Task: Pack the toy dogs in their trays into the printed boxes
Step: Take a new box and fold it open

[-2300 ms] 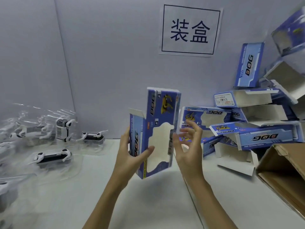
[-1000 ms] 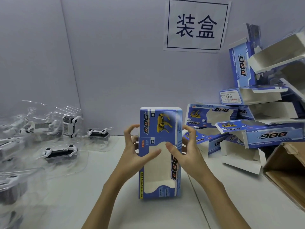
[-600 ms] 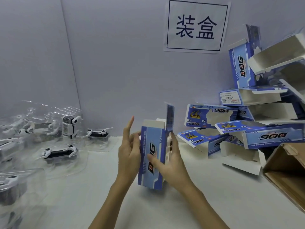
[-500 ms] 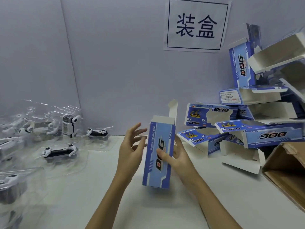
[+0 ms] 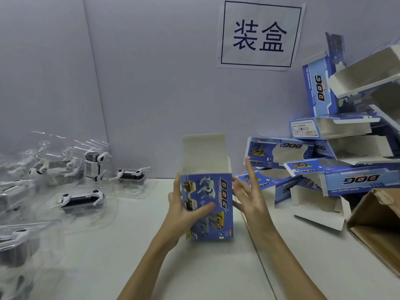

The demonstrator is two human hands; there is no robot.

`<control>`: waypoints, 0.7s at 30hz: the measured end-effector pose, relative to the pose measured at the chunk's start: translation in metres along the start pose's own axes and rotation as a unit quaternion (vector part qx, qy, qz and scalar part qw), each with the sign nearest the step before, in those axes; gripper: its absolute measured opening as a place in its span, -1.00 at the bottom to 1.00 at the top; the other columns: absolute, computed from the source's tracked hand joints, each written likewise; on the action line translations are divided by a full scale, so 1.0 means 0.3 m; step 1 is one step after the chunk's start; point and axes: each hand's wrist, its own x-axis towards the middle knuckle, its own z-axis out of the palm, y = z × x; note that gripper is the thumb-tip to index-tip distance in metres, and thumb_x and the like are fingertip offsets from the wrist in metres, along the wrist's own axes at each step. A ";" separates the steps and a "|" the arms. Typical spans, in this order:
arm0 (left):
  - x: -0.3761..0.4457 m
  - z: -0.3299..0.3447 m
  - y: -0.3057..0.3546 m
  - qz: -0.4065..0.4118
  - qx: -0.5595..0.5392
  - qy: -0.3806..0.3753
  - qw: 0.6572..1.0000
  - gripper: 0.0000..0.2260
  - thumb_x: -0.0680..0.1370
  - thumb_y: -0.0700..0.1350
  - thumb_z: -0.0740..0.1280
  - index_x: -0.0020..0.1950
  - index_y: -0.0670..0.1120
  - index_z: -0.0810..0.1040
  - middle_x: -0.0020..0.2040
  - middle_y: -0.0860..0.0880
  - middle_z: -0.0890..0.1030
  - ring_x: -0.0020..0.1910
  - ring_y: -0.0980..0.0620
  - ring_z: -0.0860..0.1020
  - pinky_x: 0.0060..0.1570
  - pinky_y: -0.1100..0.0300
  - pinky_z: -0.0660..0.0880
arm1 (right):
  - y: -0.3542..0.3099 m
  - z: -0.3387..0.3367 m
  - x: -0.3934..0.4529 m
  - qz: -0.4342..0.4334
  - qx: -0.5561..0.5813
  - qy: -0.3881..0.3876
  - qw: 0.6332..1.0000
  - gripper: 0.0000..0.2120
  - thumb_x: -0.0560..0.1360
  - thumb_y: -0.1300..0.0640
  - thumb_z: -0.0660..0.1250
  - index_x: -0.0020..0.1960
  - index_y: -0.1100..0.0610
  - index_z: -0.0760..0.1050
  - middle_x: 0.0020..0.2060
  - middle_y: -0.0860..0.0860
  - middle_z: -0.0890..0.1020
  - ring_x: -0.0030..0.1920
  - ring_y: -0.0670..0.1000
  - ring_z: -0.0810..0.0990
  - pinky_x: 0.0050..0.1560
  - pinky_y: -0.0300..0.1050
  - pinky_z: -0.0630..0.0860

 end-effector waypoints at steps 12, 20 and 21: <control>-0.006 0.000 0.041 0.128 0.088 -0.082 0.984 -0.05 0.43 0.04 0.65 0.58 0.40 0.09 0.57 0.03 0.37 0.40 0.05 0.55 0.34 0.00 0.56 | -0.020 -0.010 -0.008 -0.067 -0.181 -0.041 0.980 -0.27 0.47 -0.30 0.46 0.54 -0.40 0.21 0.35 -0.20 0.53 0.20 -0.12 0.68 0.12 0.08 0.70; 0.011 -0.017 0.039 0.114 0.083 0.094 0.985 -0.22 0.54 0.15 0.51 0.59 0.42 0.09 0.58 0.26 0.28 0.50 0.10 0.42 0.36 0.11 0.51 | -0.035 0.115 -0.046 -0.229 -0.282 0.137 0.922 -0.51 0.65 0.11 0.37 0.54 -0.02 0.33 0.50 0.01 0.39 0.53 -0.04 0.35 0.47 -0.19 0.37; 0.013 -0.025 0.045 0.125 0.111 0.128 0.978 -0.19 0.53 0.21 0.50 0.61 0.38 0.07 0.52 0.40 0.25 0.48 0.23 0.36 0.36 0.23 0.44 | -0.048 0.160 -0.052 -0.286 -0.305 0.155 0.895 -0.65 0.65 0.19 0.33 0.43 0.09 0.45 0.42 0.08 0.44 0.48 0.03 0.41 0.45 -0.14 0.39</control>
